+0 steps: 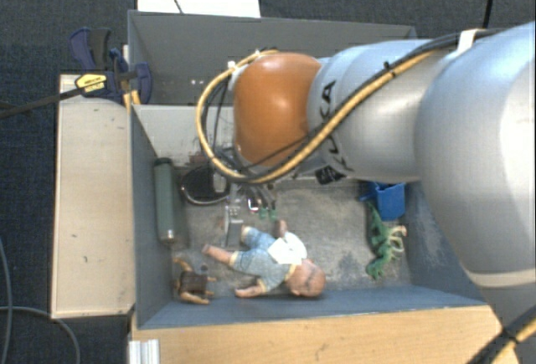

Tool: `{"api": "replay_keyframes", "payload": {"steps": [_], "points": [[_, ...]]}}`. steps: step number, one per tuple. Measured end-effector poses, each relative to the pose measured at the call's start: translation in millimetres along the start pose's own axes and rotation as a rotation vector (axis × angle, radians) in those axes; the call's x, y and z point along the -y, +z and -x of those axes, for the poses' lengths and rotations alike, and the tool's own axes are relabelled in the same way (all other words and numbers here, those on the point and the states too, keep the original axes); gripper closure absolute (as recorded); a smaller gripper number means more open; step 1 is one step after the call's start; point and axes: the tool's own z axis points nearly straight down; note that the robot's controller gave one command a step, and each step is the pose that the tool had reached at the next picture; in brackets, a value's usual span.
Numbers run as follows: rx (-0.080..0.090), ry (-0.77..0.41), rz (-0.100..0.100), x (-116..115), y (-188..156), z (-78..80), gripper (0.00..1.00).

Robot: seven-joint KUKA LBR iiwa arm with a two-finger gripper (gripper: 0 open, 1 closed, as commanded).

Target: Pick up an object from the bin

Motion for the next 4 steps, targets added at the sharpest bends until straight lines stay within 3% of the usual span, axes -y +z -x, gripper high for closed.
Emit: {"api": "replay_keyframes", "payload": {"steps": [1,2,3,4], "points": [[0.007,0.007,0.002,1,-5,1.9,0.0],[0.01,0.03,0.002,32,64,-52.8,0.0],[0.009,0.138,0.005,39,78,-59.6,0.0],[0.009,0.382,0.004,43,73,-51.4,0.0]]}}
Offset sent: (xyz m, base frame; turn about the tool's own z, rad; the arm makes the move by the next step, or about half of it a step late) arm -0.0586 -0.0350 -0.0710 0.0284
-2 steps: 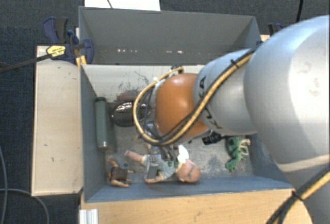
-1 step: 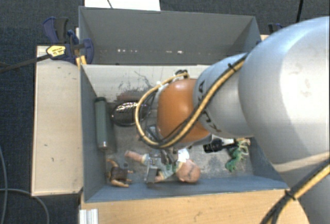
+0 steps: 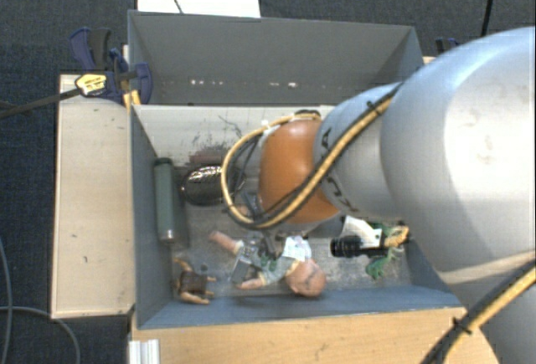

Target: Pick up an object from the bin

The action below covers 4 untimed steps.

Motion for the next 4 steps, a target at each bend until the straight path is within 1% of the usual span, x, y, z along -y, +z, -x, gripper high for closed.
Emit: {"api": "replay_keyframes", "payload": {"steps": [1,2,4], "points": [[0.001,-0.145,0.001,-1,2,-5.2,0.0],[-0.001,0.214,-0.003,8,-2,49.6,1.0],[-0.002,0.212,-0.004,8,-4,48.4,1.0]]}}
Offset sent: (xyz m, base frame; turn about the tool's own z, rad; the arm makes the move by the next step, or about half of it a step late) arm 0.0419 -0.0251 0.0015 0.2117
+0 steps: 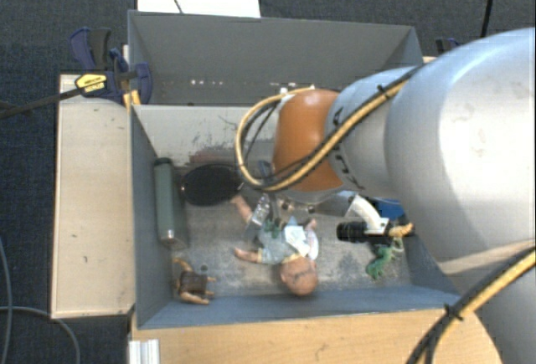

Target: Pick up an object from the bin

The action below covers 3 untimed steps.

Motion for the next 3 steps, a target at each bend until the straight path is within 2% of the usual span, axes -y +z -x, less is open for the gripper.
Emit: {"api": "replay_keyframes", "payload": {"steps": [3], "points": [[0.001,-0.001,0.001,0,-31,0.3,1.0]]}}
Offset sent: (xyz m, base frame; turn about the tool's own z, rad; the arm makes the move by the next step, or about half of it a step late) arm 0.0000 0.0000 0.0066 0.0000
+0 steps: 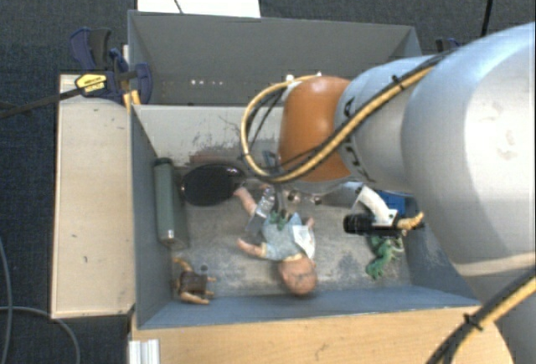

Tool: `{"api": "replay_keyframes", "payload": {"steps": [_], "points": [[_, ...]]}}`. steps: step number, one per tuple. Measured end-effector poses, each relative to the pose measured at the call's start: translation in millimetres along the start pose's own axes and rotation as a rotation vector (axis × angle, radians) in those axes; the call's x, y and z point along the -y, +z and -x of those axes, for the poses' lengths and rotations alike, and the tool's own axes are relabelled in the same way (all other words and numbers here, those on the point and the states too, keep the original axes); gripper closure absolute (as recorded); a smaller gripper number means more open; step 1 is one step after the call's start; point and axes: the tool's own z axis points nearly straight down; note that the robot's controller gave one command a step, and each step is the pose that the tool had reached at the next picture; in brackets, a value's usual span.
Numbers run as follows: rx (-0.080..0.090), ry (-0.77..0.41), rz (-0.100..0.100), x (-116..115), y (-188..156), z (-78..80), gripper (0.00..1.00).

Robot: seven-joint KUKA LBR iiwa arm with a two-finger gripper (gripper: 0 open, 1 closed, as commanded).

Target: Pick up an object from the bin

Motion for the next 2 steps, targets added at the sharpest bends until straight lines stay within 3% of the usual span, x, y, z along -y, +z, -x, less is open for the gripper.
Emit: {"api": "replay_keyframes", "payload": {"steps": [2], "points": [[-0.007,-0.002,-0.007,2,-31,-1.6,1.0]]}}
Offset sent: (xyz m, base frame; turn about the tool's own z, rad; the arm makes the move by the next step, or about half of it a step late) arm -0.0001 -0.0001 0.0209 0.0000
